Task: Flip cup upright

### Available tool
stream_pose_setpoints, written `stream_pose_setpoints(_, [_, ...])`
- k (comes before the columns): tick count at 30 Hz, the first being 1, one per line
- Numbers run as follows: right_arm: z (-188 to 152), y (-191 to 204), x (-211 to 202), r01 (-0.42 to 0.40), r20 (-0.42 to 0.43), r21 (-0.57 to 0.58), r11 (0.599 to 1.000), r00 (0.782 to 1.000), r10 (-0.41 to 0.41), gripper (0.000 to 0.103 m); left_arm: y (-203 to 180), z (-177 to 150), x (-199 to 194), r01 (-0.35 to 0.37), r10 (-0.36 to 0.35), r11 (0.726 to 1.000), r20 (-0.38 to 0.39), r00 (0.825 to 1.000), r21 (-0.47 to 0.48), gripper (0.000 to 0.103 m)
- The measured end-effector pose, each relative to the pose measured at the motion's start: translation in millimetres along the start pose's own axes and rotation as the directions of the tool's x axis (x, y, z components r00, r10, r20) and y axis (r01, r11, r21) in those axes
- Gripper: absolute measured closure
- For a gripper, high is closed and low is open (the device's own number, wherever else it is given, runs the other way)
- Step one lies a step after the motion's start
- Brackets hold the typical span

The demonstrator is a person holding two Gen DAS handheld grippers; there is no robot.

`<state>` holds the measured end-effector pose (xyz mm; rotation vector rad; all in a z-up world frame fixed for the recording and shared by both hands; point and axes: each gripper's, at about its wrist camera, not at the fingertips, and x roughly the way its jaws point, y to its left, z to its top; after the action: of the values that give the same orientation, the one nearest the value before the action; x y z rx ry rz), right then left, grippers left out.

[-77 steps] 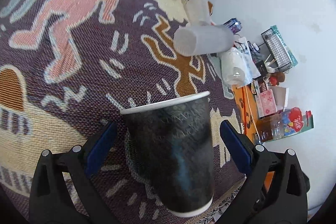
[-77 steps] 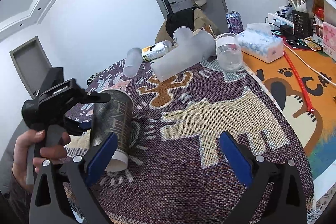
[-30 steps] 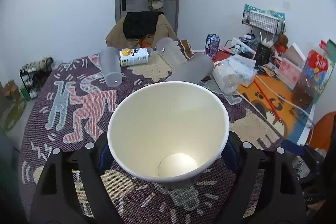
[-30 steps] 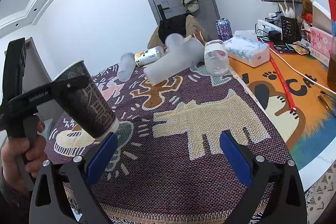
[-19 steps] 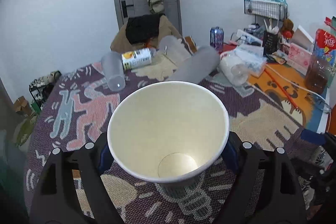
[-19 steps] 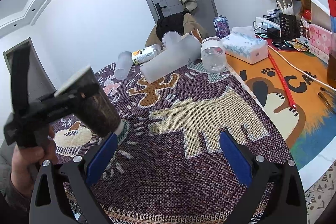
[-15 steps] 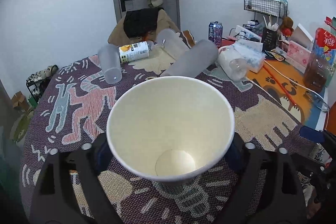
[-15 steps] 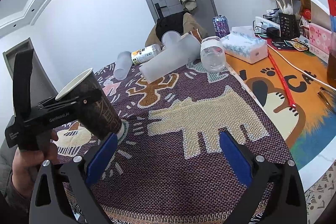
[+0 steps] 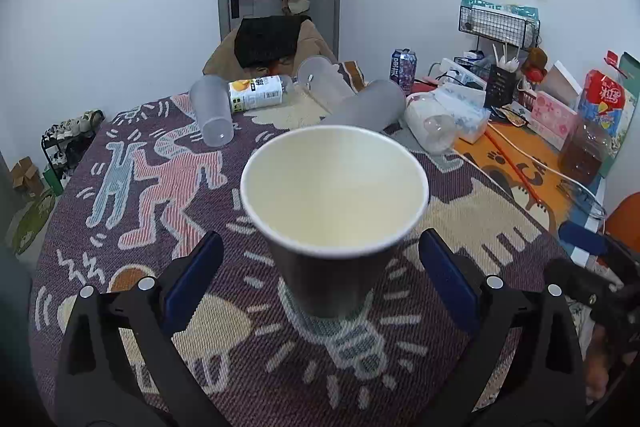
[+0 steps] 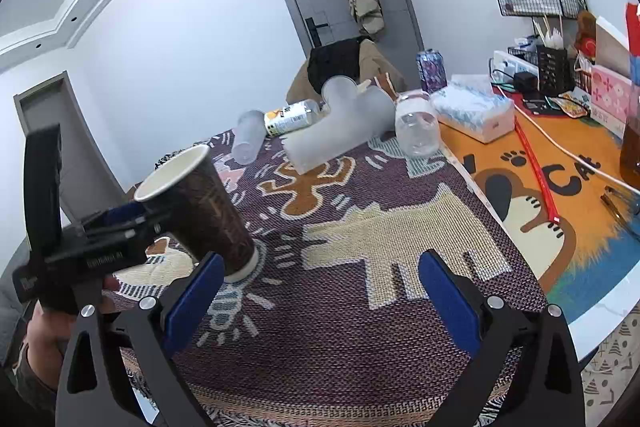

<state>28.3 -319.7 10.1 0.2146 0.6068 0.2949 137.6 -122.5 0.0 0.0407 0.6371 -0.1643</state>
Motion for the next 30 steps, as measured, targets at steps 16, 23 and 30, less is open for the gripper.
stream_pose_setpoints(16, [5,31,-30,-0.045,0.023,-0.058,0.997,0.999,0.047,0.007,25,-17,-74,-0.02,0.027,0.997,0.09,0.996,-0.074,0.006])
stream_pose_setpoints(23, [5,40,-42,-0.057,0.033,-0.095,0.994,0.998,0.06,0.007,22,-19,-102,-0.059,0.069,0.995,0.137,0.988,-0.078,0.006])
stream_pose_setpoints(30, [8,45,-58,-0.057,0.058,-0.118,0.991,0.996,0.064,0.007,24,-21,-121,-0.064,0.081,0.992,0.162,0.983,-0.106,0.006])
